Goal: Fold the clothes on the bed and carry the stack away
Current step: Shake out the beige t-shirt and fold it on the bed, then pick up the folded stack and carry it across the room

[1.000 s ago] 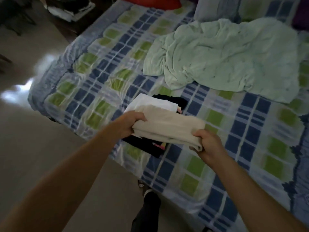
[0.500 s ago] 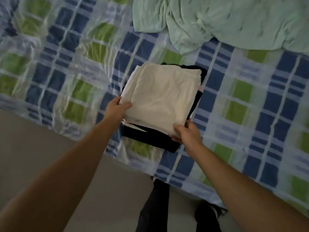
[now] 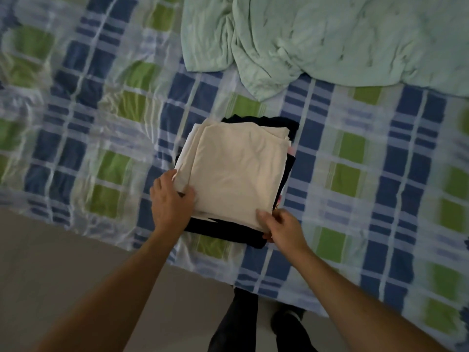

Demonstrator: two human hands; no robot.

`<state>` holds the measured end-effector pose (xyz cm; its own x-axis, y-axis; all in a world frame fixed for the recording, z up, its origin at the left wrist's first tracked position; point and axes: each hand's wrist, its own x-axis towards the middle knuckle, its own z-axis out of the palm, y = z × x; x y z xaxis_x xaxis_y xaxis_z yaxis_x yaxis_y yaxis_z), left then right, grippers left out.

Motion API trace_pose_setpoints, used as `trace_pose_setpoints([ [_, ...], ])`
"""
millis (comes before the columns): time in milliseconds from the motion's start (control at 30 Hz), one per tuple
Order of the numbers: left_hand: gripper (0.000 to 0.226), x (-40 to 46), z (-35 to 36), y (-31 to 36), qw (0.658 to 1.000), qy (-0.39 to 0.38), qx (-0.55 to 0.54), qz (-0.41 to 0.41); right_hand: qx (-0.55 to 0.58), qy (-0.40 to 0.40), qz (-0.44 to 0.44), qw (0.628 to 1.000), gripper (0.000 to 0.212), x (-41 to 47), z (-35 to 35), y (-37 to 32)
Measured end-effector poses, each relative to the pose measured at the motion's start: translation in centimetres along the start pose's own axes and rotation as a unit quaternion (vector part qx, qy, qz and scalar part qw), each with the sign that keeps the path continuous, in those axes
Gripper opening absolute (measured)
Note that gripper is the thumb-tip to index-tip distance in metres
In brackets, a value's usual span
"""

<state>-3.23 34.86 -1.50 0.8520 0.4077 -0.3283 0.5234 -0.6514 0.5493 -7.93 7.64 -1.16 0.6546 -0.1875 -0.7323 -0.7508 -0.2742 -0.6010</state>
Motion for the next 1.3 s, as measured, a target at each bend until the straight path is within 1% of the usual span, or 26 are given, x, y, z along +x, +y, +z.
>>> trace_pose_setpoints([
  [33, 0.064, 0.6, -0.1, -0.2, 1.0, -0.008, -0.014, 0.0, 0.005, 0.036, -0.01, 0.999, 0.034, 0.3, -0.5, 0.2],
  [67, 0.075, 1.4, -0.2, -0.4, 0.999, -0.023, -0.046, -0.018, 0.028, 0.069, -0.012, 0.997, 0.039, 0.6, -1.1, 0.4],
  [100, 0.087, 2.5, -0.3, -0.7, 0.993, -0.042, -0.093, -0.055, 0.061, 0.089, -0.008, 0.994, 0.045, 1.1, -1.7, 0.5],
  [167, 0.109, 5.2, -0.4, -1.3, 0.965, -0.081, -0.194, -0.157, 0.111, 0.093, 0.002, 0.989, 0.059, 2.5, -2.9, 0.9],
  [200, 0.114, 6.5, -0.5, -1.7, 0.949, -0.106, -0.226, -0.193, 0.127, 0.085, 0.002, 0.988, 0.064, 3.4, -3.4, 1.0],
  [233, 0.115, 7.7, -0.4, -2.2, 0.94, -0.132, -0.237, -0.207, 0.143, 0.073, 0.003, 0.987, 0.07, 4.3, -3.7, 1.2],
  [267, 0.115, 8.6, -0.2, -2.9, 0.94, -0.151, -0.232, -0.202, 0.162, 0.058, 0.005, 0.985, 0.075, 5.3, -3.9, 1.2],
  [333, 0.117, 9.9, 0.2, -3.9, 0.948, -0.166, -0.208, -0.175, 0.196, 0.029, 0.019, 0.98, 0.08, 7.0, -4.2, 1.2],
  [400, 0.117, 10.5, 0.5, -4.3, 0.946, -0.175, -0.218, -0.164, 0.208, -0.006, 0.017, 0.978, 0.07, 8.2, -4.3, 0.9],
  [467, 0.117, 11.0, 0.7, -4.2, 0.93, -0.21, -0.25, -0.169, 0.209, -0.057, 0.005, 0.976, 0.061, 9.0, -4.1, 0.5],
  [500, 0.118, 11.2, 0.6, -3.9, 0.92, -0.234, -0.262, -0.173, 0.207, -0.076, 0.004, 0.975, 0.06, 9.2, -3.9, 0.3],
  [533, 0.119, 11.3, 0.5, -3.7, 0.91, -0.257, -0.272, -0.176, 0.208, -0.091, 0.005, 0.974, 0.064, 9.3, -3.6, 0.0],
  [567, 0.116, 11.5, 0.6, -3.4, 0.9, -0.277, -0.283, -0.179, 0.212, -0.103, 0.009, 0.972, 0.074, 9.3, -3.3, -0.2],
  [633, 0.097, 11.5, 0.7, -2.6, 0.879, -0.31, -0.307, -0.19, 0.219, -0.12, 0.021, 0.968, 0.099, 9.3, -2.7, -0.6],
  [667, 0.089, 11.5, 0.7, -2.2, 0.87, -0.329, -0.308, -0.2, 0.22, -0.126, 0.026, 0.967, 0.107, 9.2, -2.5, -0.8],
  [700, 0.086, 11.5, 0.7, -1.9, 0.861, -0.352, -0.301, -0.209, 0.22, -0.13, 0.029, 0.966, 0.114, 9.2, -2.3, -1.0],
  [733, 0.088, 11.5, 0.6, -1.7, 0.853, -0.375, -0.29, -0.218, 0.222, -0.131, 0.027, 0.966, 0.115, 9.3, -2.2, -1.0],
  [833, 0.11, 11.6, 0.5, -1.2, 0.837, -0.428, -0.25, -0.233, 0.243, -0.147, 0.027, 0.958, 0.108, 9.3, -1.9, -0.9],
  [933, 0.118, 11.7, 1.0, -1.3, 0.843, -0.431, -0.238, -0.218, 0.243, -0.154, 0.041, 0.957, 0.103, 9.8, -1.9, -0.5],
  [1000, 0.117, 11.4, 1.4, -1.4, 0.849, -0.417, -0.245, -0.213, 0.232, -0.159, 0.046, 0.959, 0.1, 10.0, -1.8, -0.4],
  [1100, 0.114, 10.9, 2.2, -1.4, 0.847, -0.403, -0.274, -0.212, 0.225, -0.166, 0.051, 0.959, 0.098, 10.1, -1.6, -0.6],
  [1167, 0.114, 10.3, 2.8, -1.0, 0.848, -0.393, -0.286, -0.213, 0.239, -0.171, 0.053, 0.954, 0.098, 10.4, -1.6, -0.5],
  [1233, 0.114, 9.6, 3.2, -0.8, 0.842, -0.389, -0.294, -0.23, 0.265, -0.181, 0.054, 0.946, 0.097, 10.5, -1.7, -0.3],
  [1300, 0.113, 9.1, 3.2, -0.7, 0.839, -0.387, -0.305, -0.232, 0.266, -0.195, 0.044, 0.943, 0.095, 10.5, -2.0, -0.3],
])
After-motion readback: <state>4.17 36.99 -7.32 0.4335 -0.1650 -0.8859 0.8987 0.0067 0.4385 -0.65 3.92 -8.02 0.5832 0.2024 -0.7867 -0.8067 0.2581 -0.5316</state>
